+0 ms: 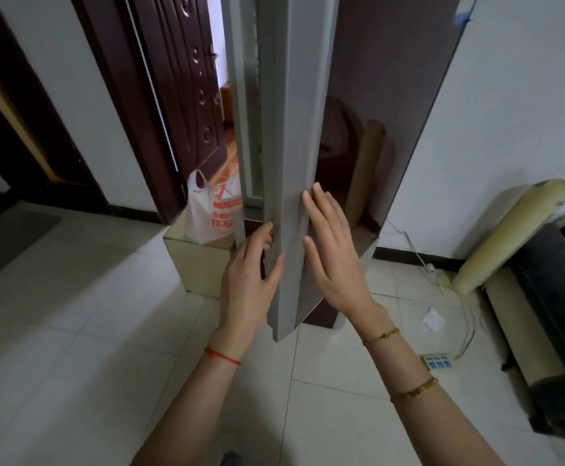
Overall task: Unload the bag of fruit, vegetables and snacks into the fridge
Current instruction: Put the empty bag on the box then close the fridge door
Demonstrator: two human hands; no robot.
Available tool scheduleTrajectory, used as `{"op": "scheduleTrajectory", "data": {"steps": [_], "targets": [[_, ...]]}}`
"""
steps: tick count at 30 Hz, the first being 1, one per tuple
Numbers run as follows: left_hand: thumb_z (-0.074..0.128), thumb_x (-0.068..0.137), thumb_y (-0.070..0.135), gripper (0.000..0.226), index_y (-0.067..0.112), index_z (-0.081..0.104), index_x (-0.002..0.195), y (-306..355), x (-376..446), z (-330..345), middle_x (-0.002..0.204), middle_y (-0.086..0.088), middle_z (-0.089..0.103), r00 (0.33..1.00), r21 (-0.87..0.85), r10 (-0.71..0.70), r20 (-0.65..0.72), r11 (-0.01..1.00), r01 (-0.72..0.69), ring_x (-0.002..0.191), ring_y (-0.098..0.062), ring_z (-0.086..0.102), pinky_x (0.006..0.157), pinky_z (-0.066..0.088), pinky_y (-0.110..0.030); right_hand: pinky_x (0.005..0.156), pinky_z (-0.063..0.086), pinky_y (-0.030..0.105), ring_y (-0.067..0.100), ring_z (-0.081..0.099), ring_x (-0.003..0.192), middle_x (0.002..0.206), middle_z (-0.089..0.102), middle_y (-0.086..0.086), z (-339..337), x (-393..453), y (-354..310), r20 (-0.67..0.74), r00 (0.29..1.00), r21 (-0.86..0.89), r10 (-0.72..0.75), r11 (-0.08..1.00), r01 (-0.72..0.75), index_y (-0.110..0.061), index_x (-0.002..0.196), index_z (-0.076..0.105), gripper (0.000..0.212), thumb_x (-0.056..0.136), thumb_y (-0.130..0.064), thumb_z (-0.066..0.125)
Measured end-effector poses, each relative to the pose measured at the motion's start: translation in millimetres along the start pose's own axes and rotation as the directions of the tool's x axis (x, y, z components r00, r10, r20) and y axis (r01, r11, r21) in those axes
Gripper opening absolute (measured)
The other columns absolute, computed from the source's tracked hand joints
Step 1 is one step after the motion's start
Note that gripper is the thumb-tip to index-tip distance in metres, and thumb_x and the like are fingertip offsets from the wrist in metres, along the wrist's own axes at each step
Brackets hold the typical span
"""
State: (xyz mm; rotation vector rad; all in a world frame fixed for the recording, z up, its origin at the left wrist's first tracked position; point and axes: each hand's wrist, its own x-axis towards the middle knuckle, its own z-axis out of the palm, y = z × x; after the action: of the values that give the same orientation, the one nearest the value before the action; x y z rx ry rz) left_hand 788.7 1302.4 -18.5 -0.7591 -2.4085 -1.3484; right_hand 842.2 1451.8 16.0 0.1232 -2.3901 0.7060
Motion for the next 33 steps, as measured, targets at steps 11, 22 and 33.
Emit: {"op": "scheduleTrajectory", "data": {"steps": [11,22,33], "targets": [[0.061,0.095,0.026,0.087,0.031,0.002,0.159,-129.4,113.3,-35.6,0.164,-0.003,0.025,0.956,-0.083,0.131,0.264,0.99,-0.113,0.148,-0.022,0.034,0.116,0.038,-0.048,0.124,0.017,0.04,0.015,0.009,0.152,0.165,0.011,-0.001,106.5,106.8,-6.4,-0.064,0.995,-0.006,0.072,0.997,-0.072,-0.011,0.155,0.019,0.058,0.104,-0.014,0.045],[0.056,0.098,0.019,0.086,0.027,-0.005,0.159,-198.3,233.0,-32.6,0.167,-0.001,0.013,0.937,-0.106,0.059,0.345,0.994,-0.024,0.154,-0.019,0.017,0.121,0.03,-0.05,0.123,0.017,0.044,0.016,0.0,0.153,0.165,0.005,-0.001,176.4,205.7,26.3,-0.025,0.996,-0.208,0.08,0.975,-0.084,-0.013,0.157,0.013,0.063,0.103,-0.019,0.046],[0.056,0.099,0.008,0.071,0.023,0.021,0.158,-245.2,338.6,-6.5,0.162,0.005,0.031,0.944,-0.215,0.041,0.327,0.976,0.032,0.149,-0.009,0.029,0.12,0.029,-0.024,0.123,0.018,0.045,0.02,-0.01,0.152,0.165,0.0,-0.002,223.5,294.7,81.8,-0.019,0.995,-0.223,0.097,0.97,-0.099,-0.013,0.157,0.011,0.065,0.103,-0.024,0.046]]}}
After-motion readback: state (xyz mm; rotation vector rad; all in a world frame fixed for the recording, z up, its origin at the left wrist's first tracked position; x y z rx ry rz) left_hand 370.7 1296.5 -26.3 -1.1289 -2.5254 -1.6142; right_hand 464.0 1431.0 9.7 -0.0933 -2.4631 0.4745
